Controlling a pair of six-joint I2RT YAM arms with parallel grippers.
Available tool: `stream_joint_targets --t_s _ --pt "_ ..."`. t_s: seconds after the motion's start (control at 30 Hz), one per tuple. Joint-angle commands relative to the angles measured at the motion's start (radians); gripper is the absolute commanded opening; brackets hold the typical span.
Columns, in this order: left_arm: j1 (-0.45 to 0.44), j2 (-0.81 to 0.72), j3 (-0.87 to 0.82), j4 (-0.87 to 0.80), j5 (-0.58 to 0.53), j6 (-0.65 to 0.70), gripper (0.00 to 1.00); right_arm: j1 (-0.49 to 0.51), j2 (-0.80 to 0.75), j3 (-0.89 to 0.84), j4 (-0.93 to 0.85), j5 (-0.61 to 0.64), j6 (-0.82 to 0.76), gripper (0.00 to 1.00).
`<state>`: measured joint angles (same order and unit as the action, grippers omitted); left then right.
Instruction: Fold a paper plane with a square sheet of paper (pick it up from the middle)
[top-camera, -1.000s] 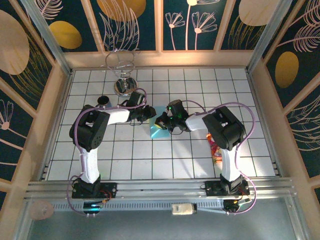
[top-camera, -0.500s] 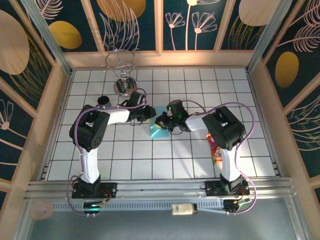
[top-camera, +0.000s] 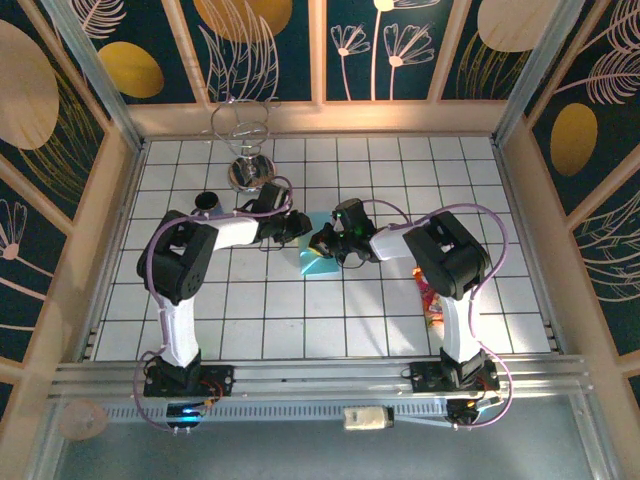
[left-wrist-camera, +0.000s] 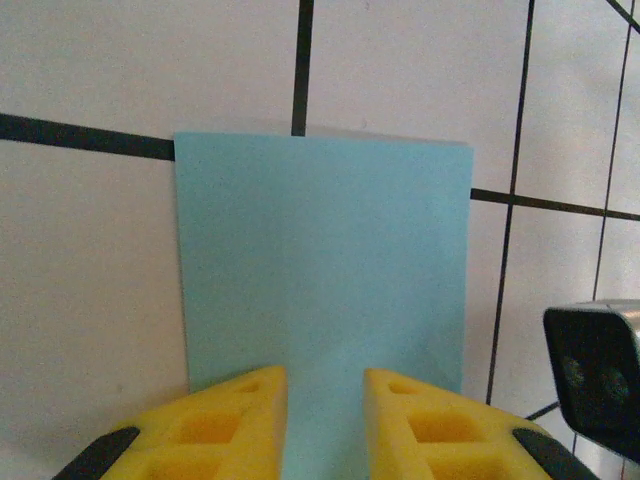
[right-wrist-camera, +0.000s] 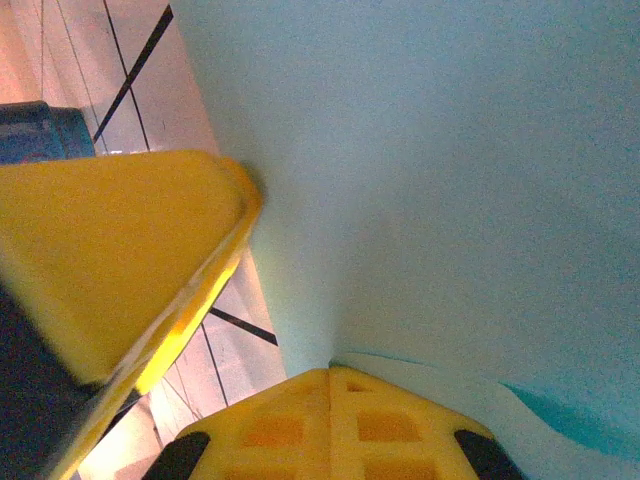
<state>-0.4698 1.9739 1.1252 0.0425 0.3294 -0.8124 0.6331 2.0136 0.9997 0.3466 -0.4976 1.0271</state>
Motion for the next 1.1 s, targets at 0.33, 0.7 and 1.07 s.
stream_joint_targets --t_s 0.33,0.7,1.07 --pt "0.075 -0.208 -0.006 -0.045 -0.091 -0.004 0.36 0.006 0.028 0.019 -0.069 0.008 -0.035 0.27" --pt "0.077 -0.318 -0.189 0.062 -0.020 -0.067 0.35 0.005 0.013 0.011 -0.067 0.005 -0.042 0.39" --pt "0.055 -0.322 -0.343 0.183 0.059 -0.134 0.14 0.006 0.010 0.017 -0.133 0.045 -0.070 0.10"
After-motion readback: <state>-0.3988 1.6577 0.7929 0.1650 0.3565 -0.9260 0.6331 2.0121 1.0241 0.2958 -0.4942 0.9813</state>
